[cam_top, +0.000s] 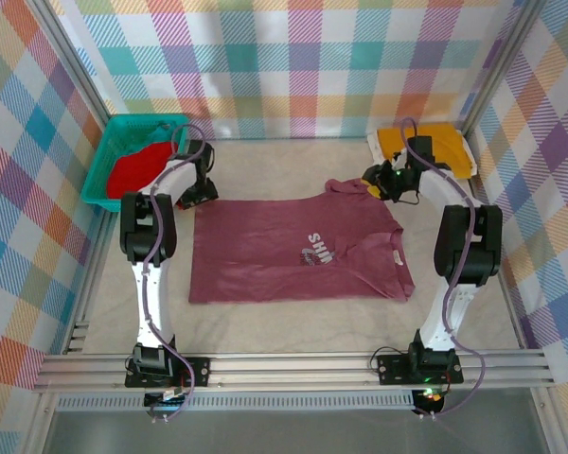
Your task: Fold and stack the t-shirts
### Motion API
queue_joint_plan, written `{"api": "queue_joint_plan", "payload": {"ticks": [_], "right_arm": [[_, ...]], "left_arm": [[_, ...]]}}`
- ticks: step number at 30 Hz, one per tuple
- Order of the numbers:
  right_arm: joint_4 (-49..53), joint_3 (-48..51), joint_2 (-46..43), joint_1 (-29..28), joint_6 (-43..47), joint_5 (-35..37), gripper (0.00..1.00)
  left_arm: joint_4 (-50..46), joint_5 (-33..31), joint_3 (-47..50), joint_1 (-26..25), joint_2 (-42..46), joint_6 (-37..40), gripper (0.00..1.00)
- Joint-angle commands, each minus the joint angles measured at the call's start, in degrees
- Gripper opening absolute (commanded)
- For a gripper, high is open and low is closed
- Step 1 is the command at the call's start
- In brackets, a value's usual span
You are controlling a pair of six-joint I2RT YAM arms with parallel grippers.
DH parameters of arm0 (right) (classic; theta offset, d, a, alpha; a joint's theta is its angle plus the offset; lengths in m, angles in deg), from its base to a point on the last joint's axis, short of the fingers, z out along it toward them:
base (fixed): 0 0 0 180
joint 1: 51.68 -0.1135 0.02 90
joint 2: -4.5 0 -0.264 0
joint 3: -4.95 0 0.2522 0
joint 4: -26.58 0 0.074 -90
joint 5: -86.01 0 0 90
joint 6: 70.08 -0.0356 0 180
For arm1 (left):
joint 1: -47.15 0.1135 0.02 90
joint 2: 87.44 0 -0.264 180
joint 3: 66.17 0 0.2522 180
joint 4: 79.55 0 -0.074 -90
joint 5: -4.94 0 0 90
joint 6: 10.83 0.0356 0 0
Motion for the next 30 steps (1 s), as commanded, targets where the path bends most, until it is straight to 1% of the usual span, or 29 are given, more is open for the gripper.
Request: {"api": "queue_joint_plan", "payload": {"ticks": [1, 2, 6, 8, 9, 11, 12, 15, 16, 24, 27, 30], "right_arm": [[-1.31, 0.46, -3.09, -0.24, -0.05, -0.85, 0.38], [-1.4, 0.51, -3.18, -0.26, -0.1, -0.84, 0.38], [-1.28, 0.45, -3.16, -0.31, -0.15, -0.76, 0.38], [-1.48, 0.66, -3.18, -0.28, -0.26, -0.93, 0.38], [-1.62, 0.74, -3.13, -0.24, -0.32, -1.02, 0.38], [-1.91, 0.98, -3.05, -0.32, -0.36, -0.8, 0.38], [-1.85, 0.97, -2.88, -0.31, -0.41, -0.61, 0.38], [-1.76, 0.66, -2.02, -0.31, -0.54, -0.3, 0.38], [-1.84, 0.48, -1.6, -0.27, -0.65, -0.32, 0.38], [3.07, -5.69, 5.11, -0.55, -0.24, 1.68, 0.4], [1.98, -6.78, 6.9, -0.81, -1.38, 4.21, 0.42], [2.51, -9.99, 10.31, -0.87, -2.53, 3.51, 0.43]], "left_arm": [[0.26, 3.03, -0.87, 0.36, -1.58, 0.11, 0.57], [0.54, 3.41, -0.7, 0.35, -1.6, 0.24, 0.55], [1.49, 3.98, 0.18, 0.17, -0.81, 1.03, 0.35], [1.84, 3.78, 0.63, 0.02, -0.15, 1.47, 0.32], [1.97, 3.43, 0.81, 0.0, 0.13, 1.66, 0.25], [1.64, 2.92, 0.73, -0.04, 0.59, 1.98, 0.16], [1.47, 2.71, 0.73, -0.02, 1.03, 2.19, 0.09], [1.37, 1.85, 0.82, -0.14, 2.08, 2.63, 0.01], [1.28, 1.61, 0.89, -0.18, 2.53, 2.73, 0.0], [2.27, 0.02, 3.53, -1.02, 6.61, 3.36, 0.0], [3.28, -0.98, 5.33, -1.87, 8.69, 3.53, 0.0], [4.4, -1.59, 7.06, -2.96, 10.53, 3.55, 0.0]]}}
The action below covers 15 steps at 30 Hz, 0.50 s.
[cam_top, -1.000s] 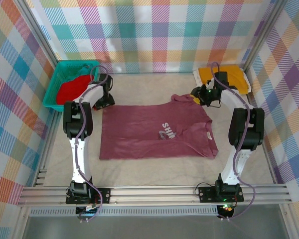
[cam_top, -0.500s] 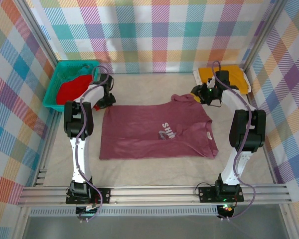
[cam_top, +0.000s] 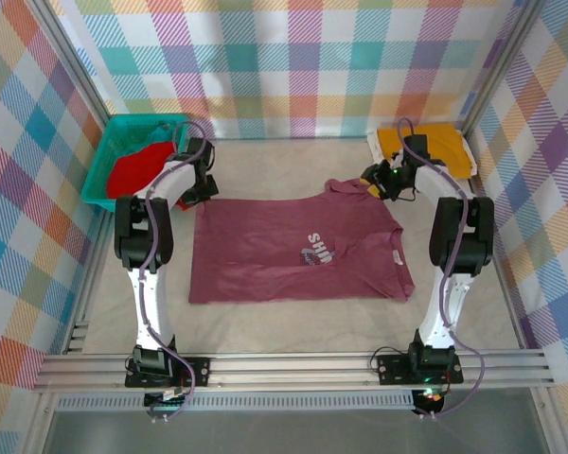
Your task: Fold and stack the t-shirts
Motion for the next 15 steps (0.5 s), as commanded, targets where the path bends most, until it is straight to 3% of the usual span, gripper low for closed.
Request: {"api": "queue_joint_plan", "payload": {"ticks": [1, 15], "right_arm": [[0.74, -4.29, 3.37, -0.53, -2.0, 0.7, 0.43], [1.27, -12.42, 11.35, -1.59, -7.37, 5.79, 0.45]], "left_arm": [[1.64, -2.05, 2.18, -1.67, 4.35, 0.7, 0.0], [4.72, -3.59, 9.66, -4.1, 10.41, 0.58, 0.0]]}}
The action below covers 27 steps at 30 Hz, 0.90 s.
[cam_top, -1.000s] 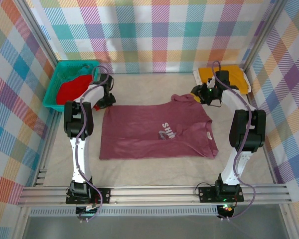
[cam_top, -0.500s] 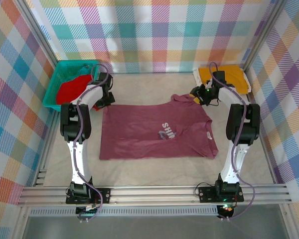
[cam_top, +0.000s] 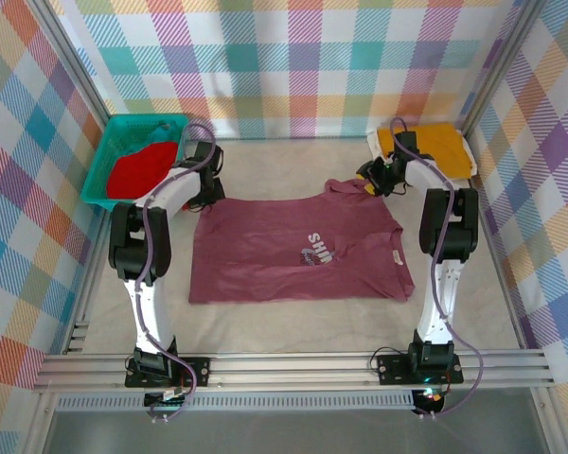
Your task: Fold and stack the t-shirts
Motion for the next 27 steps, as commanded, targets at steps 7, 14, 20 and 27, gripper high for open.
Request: {"api": "queue_joint_plan", "payload": {"ticks": [7, 14, 20, 27], "right_arm": [[1.2, -6.36, 5.79, -1.23, -3.39, 2.16, 0.4], [1.5, -9.22, 8.51, -1.95, -4.05, 2.31, 0.28], [-0.11, -7.24, 5.23, -2.17, -4.23, 2.87, 0.0], [-1.7, -2.3, -1.94, -2.1, -3.7, 3.56, 0.0]], "left_arm": [[1.74, -0.77, 2.26, -1.11, 4.19, 0.48, 0.0], [2.71, -0.83, 3.83, -1.62, 5.89, 0.46, 0.0], [2.8, -1.11, 4.22, -1.55, 6.62, 0.55, 0.0], [3.02, -0.32, 4.54, -1.58, 8.42, 0.08, 0.0]]}}
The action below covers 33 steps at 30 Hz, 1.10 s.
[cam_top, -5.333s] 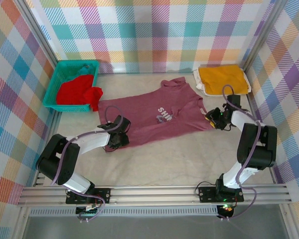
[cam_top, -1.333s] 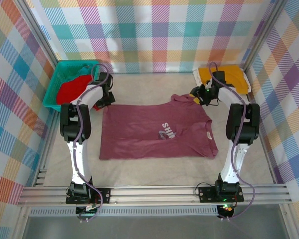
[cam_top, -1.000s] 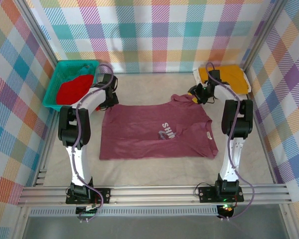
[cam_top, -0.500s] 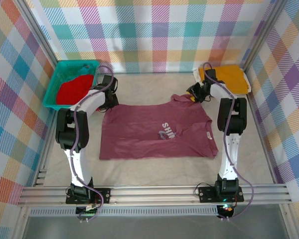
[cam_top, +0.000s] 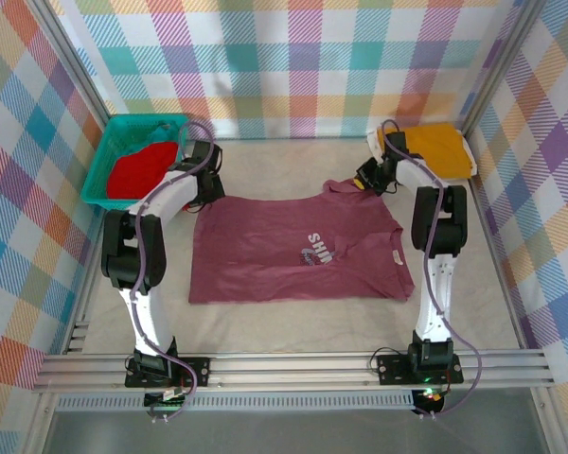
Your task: Fold and stack the t-shirts
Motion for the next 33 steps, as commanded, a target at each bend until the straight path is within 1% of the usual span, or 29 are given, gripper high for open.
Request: {"api": "queue_joint_plan", "payload": {"ticks": [1, 8, 9, 10, 11, 13, 16, 19, 24, 26, 27, 31, 33], "right_arm": [[-2.04, 3.16, -7.36, -0.2, 0.43, 0.62, 0.0], [-4.54, 10.6, -13.34, -0.12, 1.3, 1.8, 0.0], [-3.91, 10.61, -13.15, -0.15, 1.47, 2.02, 0.08], [-3.05, 10.04, -12.54, -0.12, 1.49, 2.06, 0.24], [-2.22, 9.29, -11.47, -0.14, 1.8, 1.6, 0.3], [-1.79, 8.49, -9.45, -0.17, 1.82, 0.28, 0.3], [-2.6, 8.2, -7.42, -0.27, 1.32, 0.2, 0.34], [-1.8, 6.08, -4.67, -0.33, 1.28, -0.51, 0.35], [-0.53, 1.37, 0.01, -0.52, 0.81, -0.8, 0.42], [-0.67, -0.15, 1.41, -0.67, 0.29, -1.37, 0.42], [-0.94, -0.74, 1.88, -0.89, -0.03, -1.22, 0.4], [-1.12, -2.9, 3.39, -1.36, -1.11, -0.53, 0.3], [-1.96, -3.11, 3.68, -1.45, -1.9, 0.08, 0.21]], "left_arm": [[0.47, -0.31, 1.16, -0.7, 3.52, 0.03, 0.0], [1.39, 0.13, 3.92, -0.64, 6.07, -0.09, 0.0], [1.52, 0.25, 4.19, -0.65, 6.27, -0.09, 0.0], [1.61, 0.26, 4.31, -0.66, 6.32, -0.09, 0.0], [1.61, 0.38, 4.33, -0.7, 6.28, -0.17, 0.0], [1.91, 0.66, 4.48, -0.7, 6.23, -0.35, 0.0], [2.22, 1.38, 4.52, -0.71, 5.93, -0.45, 0.0], [2.14, 1.32, 4.48, -0.89, 5.7, -0.45, 0.0], [2.03, 1.35, 4.58, -0.98, 5.34, -0.4, 0.0], [2.14, 1.4, 4.55, -0.98, 5.24, -0.42, 0.0], [2.14, 1.44, 4.5, -0.98, 5.14, -0.4, 0.0], [1.96, 1.58, 4.14, -0.98, 4.88, -0.37, 0.0], [2.05, 1.64, 4.04, -0.98, 4.79, -0.36, 0.0]]}}
